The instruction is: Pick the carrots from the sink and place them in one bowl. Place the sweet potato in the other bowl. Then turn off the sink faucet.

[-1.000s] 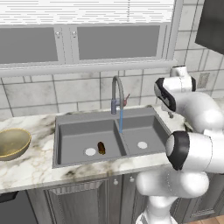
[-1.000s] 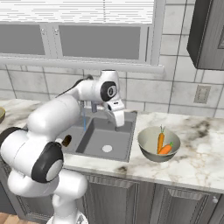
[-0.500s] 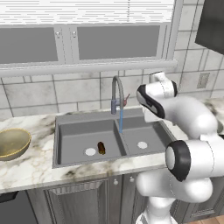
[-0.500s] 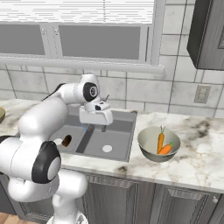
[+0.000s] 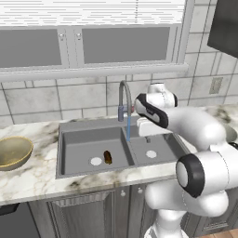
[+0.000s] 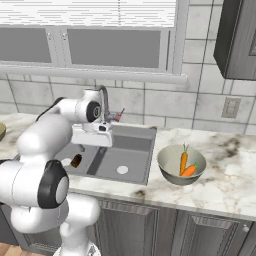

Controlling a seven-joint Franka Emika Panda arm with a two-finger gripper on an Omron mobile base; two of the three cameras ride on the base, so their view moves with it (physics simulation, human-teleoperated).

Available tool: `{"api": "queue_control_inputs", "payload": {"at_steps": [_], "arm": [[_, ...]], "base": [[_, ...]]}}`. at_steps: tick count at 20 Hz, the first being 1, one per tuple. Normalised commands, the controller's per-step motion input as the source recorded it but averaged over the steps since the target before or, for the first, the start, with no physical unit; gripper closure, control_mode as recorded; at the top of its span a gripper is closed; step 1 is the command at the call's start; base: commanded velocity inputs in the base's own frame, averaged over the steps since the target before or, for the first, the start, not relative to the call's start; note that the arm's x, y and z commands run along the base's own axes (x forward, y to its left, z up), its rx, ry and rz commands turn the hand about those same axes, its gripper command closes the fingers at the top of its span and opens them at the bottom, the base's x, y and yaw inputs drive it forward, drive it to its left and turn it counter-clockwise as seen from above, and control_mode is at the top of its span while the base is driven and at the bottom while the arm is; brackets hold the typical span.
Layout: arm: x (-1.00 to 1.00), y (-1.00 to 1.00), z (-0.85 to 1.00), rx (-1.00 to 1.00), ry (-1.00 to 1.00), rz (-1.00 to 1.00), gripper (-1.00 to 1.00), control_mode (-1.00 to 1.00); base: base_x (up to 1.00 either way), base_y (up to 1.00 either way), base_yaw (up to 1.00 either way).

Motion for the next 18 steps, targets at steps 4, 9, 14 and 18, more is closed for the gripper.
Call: {"api": "queue_control_inputs", "payload": {"at_steps": [4,9,14,18], "arm": [[0.00,0.71,-0.15,0.19,-0.06,0.13,-1.00,-1.00],[0.00,0.81,-0.39,0.05,-0.11,0.17,-1.00,-1.00],[0.14,0.75,-0.29,0.01,-0.07,0.17,-1.00,-1.00],[0.72,0.52,-0.09,0.05,0.01,0.21,-1.00,-1.00]], "base": [[0.00,0.00,0.00],[0.00,0.00,0.00],[0.00,0.00,0.00],[0.00,0.00,0.00]]}}
